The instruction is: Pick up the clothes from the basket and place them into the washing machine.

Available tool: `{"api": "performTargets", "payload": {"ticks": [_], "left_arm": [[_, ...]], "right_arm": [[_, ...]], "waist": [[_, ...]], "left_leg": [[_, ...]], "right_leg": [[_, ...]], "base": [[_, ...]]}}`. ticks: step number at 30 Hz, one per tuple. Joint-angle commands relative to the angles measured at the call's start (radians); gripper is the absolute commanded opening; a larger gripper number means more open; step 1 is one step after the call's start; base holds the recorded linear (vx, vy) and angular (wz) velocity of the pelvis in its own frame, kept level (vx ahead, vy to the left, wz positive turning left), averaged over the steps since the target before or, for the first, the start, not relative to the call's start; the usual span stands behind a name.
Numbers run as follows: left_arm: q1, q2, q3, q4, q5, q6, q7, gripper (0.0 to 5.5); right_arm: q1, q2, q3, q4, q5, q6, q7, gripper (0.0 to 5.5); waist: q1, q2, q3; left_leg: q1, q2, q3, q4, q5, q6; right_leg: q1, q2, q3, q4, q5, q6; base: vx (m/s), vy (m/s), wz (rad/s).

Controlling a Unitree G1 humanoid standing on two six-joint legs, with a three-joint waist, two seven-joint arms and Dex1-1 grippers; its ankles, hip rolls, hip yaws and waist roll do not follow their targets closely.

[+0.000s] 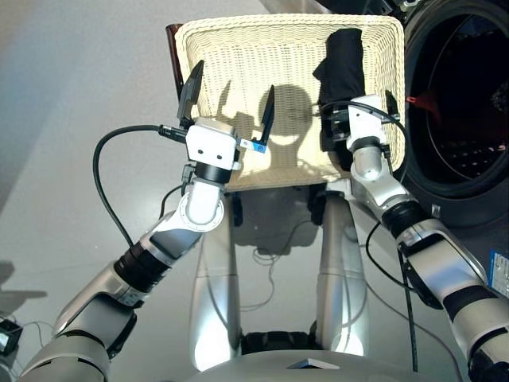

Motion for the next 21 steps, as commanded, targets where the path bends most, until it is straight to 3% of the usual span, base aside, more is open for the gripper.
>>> {"api": "performTargets", "payload": {"ticks": [1, 10, 13, 21], "left_arm": [[-0.036, -0.036, -0.015, -0.123, -0.002, -0.070, -0.007, 5.50], [-0.040, -0.036, -0.002, -0.145, -0.015, -0.065, -0.009, 5.50], [-0.047, -0.035, -0.002, -0.148, -0.018, -0.059, -0.026, 5.50], [-0.046, -0.027, 0.008, -0.154, -0.020, -0.038, -0.041, 5.50]], "right_arm": [[-0.057, 0.001, 0.004, 0.044, 0.027, -0.003, 0.020, 5.50], [-0.081, 0.034, -0.002, 0.138, 0.055, 0.023, 0.044, 5.50], [-0.093, 0.047, 0.016, 0.206, 0.059, 0.058, 0.108, 5.50], [-0.130, 0.066, -0.009, 0.261, 0.132, 0.080, 0.150, 5.50]], "waist": [[0.020, 0.064, -0.017], [0.030, 0.075, -0.017], [0.037, 0.079, -0.017], [0.040, 0.079, -0.017]], "left_leg": [[0.002, 0.008, 0.012, 0.061, -0.055, 0.006], [-0.049, 0.004, 0.010, 0.095, -0.061, 0.010], [-0.063, 0.000, 0.006, 0.119, -0.067, 0.008], [-0.078, -0.003, 0.010, 0.145, -0.076, 0.003]], "right_leg": [[-0.010, 0.004, -0.027, -0.028, 0.027, 0.015], [-0.057, 0.005, -0.028, -0.001, 0.026, 0.014], [-0.073, 0.007, -0.031, 0.027, 0.016, 0.014], [-0.088, -0.002, -0.033, 0.057, 0.004, 0.013]], "base": [[0.000, 0.000, 0.000], [0.000, 0.000, 0.000], [0.000, 0.000, 0.000], [0.000, 0.000, 0.000]]}}
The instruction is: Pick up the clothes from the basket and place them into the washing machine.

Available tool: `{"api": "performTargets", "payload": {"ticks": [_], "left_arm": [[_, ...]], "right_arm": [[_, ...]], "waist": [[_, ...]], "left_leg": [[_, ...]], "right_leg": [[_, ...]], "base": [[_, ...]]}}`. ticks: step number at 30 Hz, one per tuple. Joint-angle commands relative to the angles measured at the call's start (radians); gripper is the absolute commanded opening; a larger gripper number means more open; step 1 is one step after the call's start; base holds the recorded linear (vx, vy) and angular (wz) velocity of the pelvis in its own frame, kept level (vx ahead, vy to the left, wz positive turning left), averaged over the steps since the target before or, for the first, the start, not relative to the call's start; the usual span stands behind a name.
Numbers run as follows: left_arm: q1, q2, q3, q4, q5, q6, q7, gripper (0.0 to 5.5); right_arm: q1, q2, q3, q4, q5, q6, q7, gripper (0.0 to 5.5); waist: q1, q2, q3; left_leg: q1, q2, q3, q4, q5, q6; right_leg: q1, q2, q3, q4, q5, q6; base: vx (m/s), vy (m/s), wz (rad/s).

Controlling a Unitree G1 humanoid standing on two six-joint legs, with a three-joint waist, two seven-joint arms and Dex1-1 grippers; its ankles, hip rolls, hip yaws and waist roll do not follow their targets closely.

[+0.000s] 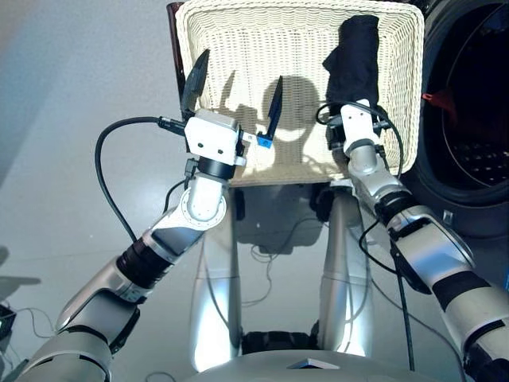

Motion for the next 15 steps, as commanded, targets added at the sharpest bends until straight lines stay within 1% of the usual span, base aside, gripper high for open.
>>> {"api": "performTargets", "payload": {"ticks": [1, 7, 12, 13, 14, 15], "left_arm": [[-0.015, -0.023, 0.010, -0.130, -0.002, -0.037, -0.012, 5.50], [-0.005, -0.015, 0.028, -0.139, -0.020, -0.039, -0.010, 5.50], [-0.008, -0.005, 0.021, -0.148, -0.037, -0.037, -0.027, 5.50], [-0.009, -0.005, 0.021, -0.150, -0.041, -0.036, -0.030, 5.50], [-0.009, -0.005, 0.017, -0.153, -0.040, -0.034, -0.032, 5.50], [-0.009, -0.005, 0.014, -0.153, -0.038, -0.032, -0.033, 5.50]], "right_arm": [[-0.030, 0.019, -0.017, 0.050, 0.060, 0.005, 0.019, 5.50], [-0.041, 0.019, -0.061, 0.069, 0.131, -0.005, -0.001, 5.50], [-0.069, -0.002, -0.080, 0.091, 0.178, 0.002, -0.001, 5.50], [-0.073, -0.007, -0.080, 0.090, 0.178, 0.002, -0.001, 2.52], [-0.077, -0.010, -0.075, 0.086, 0.171, 0.001, -0.001, 0.00], [-0.080, -0.012, -0.075, 0.078, 0.174, -0.002, -0.004, 0.00]], "waist": [[0.011, 0.076, -0.016], [0.014, 0.080, -0.016], [0.015, 0.084, -0.016], [0.015, 0.085, -0.016], [0.015, 0.085, -0.016], [0.014, 0.086, -0.016]], "left_leg": [[0.005, 0.000, 0.039, 0.051, -0.053, 0.030], [0.000, -0.002, 0.040, 0.058, -0.052, 0.029], [-0.015, -0.004, 0.042, 0.081, -0.057, 0.030], [-0.017, -0.003, 0.044, 0.084, -0.059, 0.030], [-0.020, -0.002, 0.043, 0.087, -0.059, 0.031], [-0.021, -0.002, 0.044, 0.088, -0.059, 0.030]], "right_leg": [[0.004, -0.005, -0.031, -0.066, 0.043, 0.035], [-0.003, -0.004, -0.030, -0.060, 0.044, 0.034], [-0.016, -0.003, -0.025, -0.044, 0.042, 0.035], [-0.018, -0.005, -0.025, -0.042, 0.041, 0.036], [-0.020, -0.005, -0.024, -0.038, 0.040, 0.035], [-0.022, -0.006, -0.024, -0.034, 0.039, 0.036]], "base": [[0.000, 0.000, 0.000], [0.000, 0.000, 0.000], [0.000, 0.000, 0.000], [0.000, 0.000, 0.000], [0.000, 0.000, 0.000], [0.000, 0.000, 0.000]]}}
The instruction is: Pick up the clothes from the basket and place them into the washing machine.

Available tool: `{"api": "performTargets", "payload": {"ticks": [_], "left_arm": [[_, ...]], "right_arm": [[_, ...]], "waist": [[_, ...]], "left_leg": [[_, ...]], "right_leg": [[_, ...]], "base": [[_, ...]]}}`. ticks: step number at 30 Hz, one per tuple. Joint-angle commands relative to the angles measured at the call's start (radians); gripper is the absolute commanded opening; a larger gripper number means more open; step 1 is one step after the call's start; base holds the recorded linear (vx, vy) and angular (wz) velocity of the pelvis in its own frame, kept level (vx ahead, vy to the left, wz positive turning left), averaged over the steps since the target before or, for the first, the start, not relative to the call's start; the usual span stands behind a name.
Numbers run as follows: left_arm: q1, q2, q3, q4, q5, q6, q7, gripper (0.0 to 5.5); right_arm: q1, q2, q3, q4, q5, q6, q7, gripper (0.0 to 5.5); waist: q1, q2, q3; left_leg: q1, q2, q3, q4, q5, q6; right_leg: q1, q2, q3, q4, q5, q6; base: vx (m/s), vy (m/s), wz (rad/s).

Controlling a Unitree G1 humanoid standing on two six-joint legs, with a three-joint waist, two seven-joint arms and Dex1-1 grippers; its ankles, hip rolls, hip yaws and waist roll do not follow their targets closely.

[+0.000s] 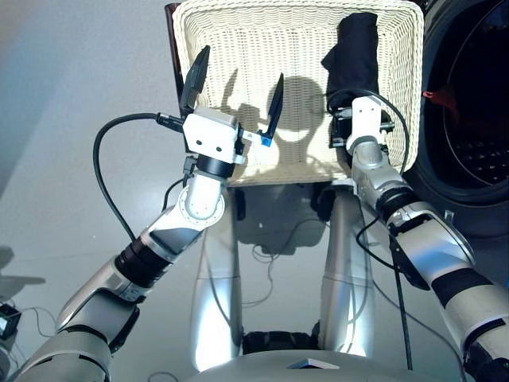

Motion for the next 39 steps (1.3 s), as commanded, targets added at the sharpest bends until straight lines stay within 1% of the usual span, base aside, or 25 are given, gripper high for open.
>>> {"api": "performTargets", "payload": {"ticks": [1, 7, 9, 12, 13, 16, 19, 24, 25, 27, 29, 30, 32, 35, 37, 38, 39], "left_arm": [[-0.006, -0.015, 0.001, -0.139, -0.010, -0.039, -0.021, 5.50], [-0.001, -0.004, 0.009, -0.142, 0.001, -0.032, -0.008, 5.50], [0.013, -0.002, 0.023, -0.138, 0.012, -0.032, 0.009, 5.50], [0.040, 0.006, 0.052, -0.144, 0.028, -0.034, 0.023, 5.50], [0.050, 0.008, 0.057, -0.145, 0.033, -0.032, 0.029, 5.50], [0.072, 0.017, 0.072, -0.144, 0.049, -0.035, 0.041, 5.50], [0.079, 0.024, 0.087, -0.152, 0.059, -0.040, 0.059, 5.50], [0.094, 0.033, 0.112, -0.168, 0.068, -0.055, 0.076, 5.50], [0.094, 0.036, 0.116, -0.174, 0.069, -0.059, 0.082, 5.50], [0.098, 0.036, 0.126, -0.181, 0.061, -0.065, 0.087, 5.50], [0.104, 0.037, 0.133, -0.187, 0.049, -0.066, 0.090, 5.50], [0.106, 0.039, 0.135, -0.192, 0.045, -0.068, 0.093, 5.50], [0.106, 0.041, 0.134, -0.192, 0.042, -0.067, 0.098, 5.50], [0.099, 0.039, 0.135, -0.198, 0.037, -0.072, 0.114, 5.50], [0.096, 0.041, 0.132, -0.201, 0.040, -0.075, 0.119, 5.50], [0.093, 0.044, 0.128, -0.202, 0.045, -0.076, 0.124, 5.50], [0.092, 0.044, 0.127, -0.203, 0.049, -0.076, 0.128, 5.50]], "right_arm": [[-0.070, -0.026, -0.035, 0.053, 0.039, -0.009, -0.032, 0.00], [-0.058, -0.029, -0.030, -0.018, 0.054, -0.041, -0.058, 0.00], [-0.013, -0.039, -0.038, -0.120, 0.080, -0.073, -0.074, 0.00], [0.083, -0.067, -0.055, -0.310, 0.110, -0.115, -0.079, 0.00], [0.117, -0.077, -0.068, -0.361, 0.124, -0.128, -0.085, 0.00], [0.208, -0.119, -0.111, -0.493, 0.142, -0.158, -0.086, 0.00], [0.277, -0.153, -0.175, -0.585, 0.142, -0.197, -0.117, 0.00], [0.333, -0.196, -0.309, -0.678, 0.149, -0.271, -0.188, 0.00], [0.338, -0.199, -0.345, -0.697, 0.161, -0.295, -0.213, 0.00], [0.338, -0.203, -0.391, -0.697, 0.208, -0.326, -0.227, 0.00], [0.330, -0.191, -0.448, -0.679, 0.337, -0.374, -0.214, 0.00], [0.318, -0.194, -0.462, -0.669, 0.352, -0.389, -0.228, 0.00], [0.287, -0.202, -0.498, -0.639, 0.370, -0.419, -0.257, 0.00], [0.203, -0.228, -0.551, -0.557, 0.402, -0.471, -0.325, 0.00], [0.167, -0.255, -0.573, -0.514, 0.394, -0.481, -0.360, 0.00], [0.145, -0.273, -0.579, -0.501, 0.372, -0.492, -0.398, 0.00], [0.138, -0.282, -0.583, -0.494, 0.366, -0.487, -0.404, 0.00]], "waist": [[0.011, 0.075, -0.016], [-0.001, 0.065, -0.016], [-0.009, 0.057, -0.016], [-0.024, 0.038, -0.016], [-0.028, 0.033, -0.016], [-0.039, 0.023, -0.016], [-0.050, 0.016, -0.016], [-0.062, 0.008, -0.016], [-0.064, 0.006, -0.016], [-0.066, 0.004, -0.016], [-0.069, 0.001, -0.016], [-0.068, 0.000, -0.016], [-0.069, 0.000, -0.016], [-0.063, 0.008, -0.016], [-0.061, 0.012, -0.016], [-0.060, 0.014, -0.016], [-0.059, 0.016, -0.016]], "left_leg": [[-0.009, -0.003, 0.045, 0.060, -0.049, 0.039], [-0.003, 0.001, 0.046, 0.047, -0.046, 0.041], [0.002, 0.003, 0.049, 0.041, -0.045, 0.042], [0.006, 0.006, 0.047, 0.034, -0.044, 0.044], [0.008, 0.007, 0.047, 0.032, -0.044, 0.045], [0.007, 0.003, 0.046, 0.036, -0.046, 0.046], [0.005, 0.003, 0.045, 0.041, -0.049, 0.046], [0.008, 0.007, 0.047, 0.045, -0.055, 0.046], [0.009, 0.007, 0.048, 0.045, -0.056, 0.046], [0.014, 0.007, 0.047, 0.041, -0.057, 0.046], [0.017, 0.007, 0.048, 0.041, -0.060, 0.045], [0.018, 0.007, 0.047, 0.041, -0.061, 0.045], [0.018, 0.007, 0.048, 0.045, -0.063, 0.044], [0.019, 0.007, 0.047, 0.046, -0.066, 0.043], [0.020, 0.006, 0.047, 0.048, -0.066, 0.042], [0.021, 0.006, 0.046, 0.048, -0.067, 0.041], [0.022, 0.006, 0.046, 0.048, -0.067, 0.042]], "right_leg": [[-0.007, -0.011, -0.024, -0.062, 0.051, 0.040], [-0.003, -0.010, -0.023, -0.080, 0.057, 0.040], [0.001, -0.008, -0.024, -0.088, 0.059, 0.040], [0.006, -0.001, -0.022, -0.101, 0.061, 0.042], [0.007, -0.001, -0.023, -0.103, 0.062, 0.043], [0.008, 0.003, -0.019, -0.104, 0.062, 0.045], [0.004, 0.003, -0.016, -0.100, 0.062, 0.048], [0.008, 0.005, -0.012, -0.101, 0.061, 0.050], [0.009, 0.005, -0.011, -0.101, 0.060, 0.050], [0.012, 0.006, -0.011, -0.105, 0.061, 0.050], [0.014, 0.009, -0.009, -0.105, 0.060, 0.052], [0.015, 0.010, -0.008, -0.106, 0.059, 0.052], [0.016, 0.010, -0.007, -0.105, 0.060, 0.054], [0.019, 0.009, -0.007, -0.104, 0.059, 0.054], [0.020, 0.009, -0.008, -0.103, 0.058, 0.055], [0.022, 0.008, -0.009, -0.102, 0.058, 0.054], [0.023, 0.007, -0.010, -0.103, 0.058, 0.055]], "base": [[0.000, 0.000, 0.000], [0.000, 0.000, 0.000], [0.000, 0.000, 0.000], [0.000, 0.000, 0.000], [0.000, 0.000, 0.000], [0.000, 0.000, 0.000], [0.000, 0.000, 0.000], [0.000, 0.000, 0.000], [0.000, 0.000, 0.000], [0.000, 0.000, 0.000], [0.000, 0.000, 0.000], [0.000, 0.000, 0.000], [0.000, 0.000, 0.000], [0.000, 0.000, 0.000], [0.000, 0.000, 0.000], [0.000, 0.000, 0.000], [0.000, 0.000, 0.000]]}}
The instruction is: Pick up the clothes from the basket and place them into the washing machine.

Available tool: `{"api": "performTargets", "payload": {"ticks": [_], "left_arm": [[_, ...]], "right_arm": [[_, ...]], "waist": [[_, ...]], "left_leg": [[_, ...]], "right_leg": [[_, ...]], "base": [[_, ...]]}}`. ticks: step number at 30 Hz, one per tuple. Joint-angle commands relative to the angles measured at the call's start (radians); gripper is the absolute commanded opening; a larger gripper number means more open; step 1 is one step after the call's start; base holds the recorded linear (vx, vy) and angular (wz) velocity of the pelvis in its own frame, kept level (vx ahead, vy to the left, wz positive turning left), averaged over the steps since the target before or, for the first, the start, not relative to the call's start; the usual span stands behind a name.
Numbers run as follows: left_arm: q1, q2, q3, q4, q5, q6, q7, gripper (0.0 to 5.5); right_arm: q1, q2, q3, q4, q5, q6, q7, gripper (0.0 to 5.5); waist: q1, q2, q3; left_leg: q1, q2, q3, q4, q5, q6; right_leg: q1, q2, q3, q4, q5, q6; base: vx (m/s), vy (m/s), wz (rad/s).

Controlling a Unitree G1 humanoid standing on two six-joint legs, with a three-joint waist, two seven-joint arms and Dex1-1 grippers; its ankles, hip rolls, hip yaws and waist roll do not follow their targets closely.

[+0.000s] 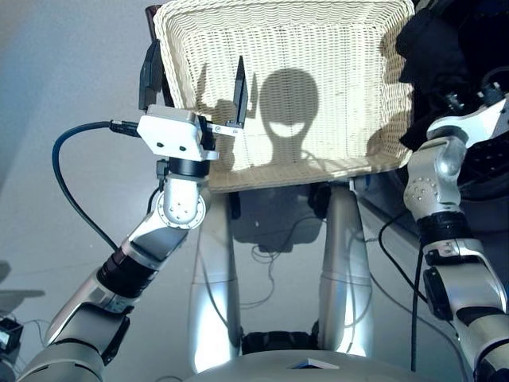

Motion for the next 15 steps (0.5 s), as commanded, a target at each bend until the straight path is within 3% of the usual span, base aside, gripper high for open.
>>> {"api": "performTargets", "payload": {"ticks": [1, 5, 15], "left_arm": [[-0.006, 0.004, 0.010, -0.117, 0.022, -0.076, 0.034, 5.50], [-0.017, 0.010, -0.007, -0.126, 0.025, -0.082, 0.038, 5.50], [-0.043, 0.044, -0.042, -0.140, 0.017, -0.071, 0.023, 5.50]], "right_arm": [[-0.075, -0.126, -0.090, 0.001, -0.025, -0.133, -0.082, 0.00], [-0.142, -0.194, -0.095, 0.114, -0.006, -0.118, -0.118, 0.00], [-0.295, -0.337, -0.013, 0.417, 0.098, 0.001, -0.074, 0.00]], "waist": [[-0.023, 0.019, -0.017], [-0.016, 0.024, -0.017], [0.004, 0.032, -0.017]], "left_leg": [[0.059, -0.004, 0.045, -0.017, -0.025, 0.023], [0.061, -0.005, 0.044, -0.015, -0.025, 0.019], [0.062, -0.009, 0.044, -0.008, -0.024, 0.016]], "right_leg": [[0.038, -0.005, -0.013, -0.111, 0.072, 0.043], [0.044, -0.010, -0.015, -0.114, 0.073, 0.044], [0.049, -0.014, -0.017, -0.106, 0.077, 0.045]], "base": [[0.000, 0.000, 0.000], [0.000, 0.000, 0.000], [0.000, 0.000, 0.000]]}}
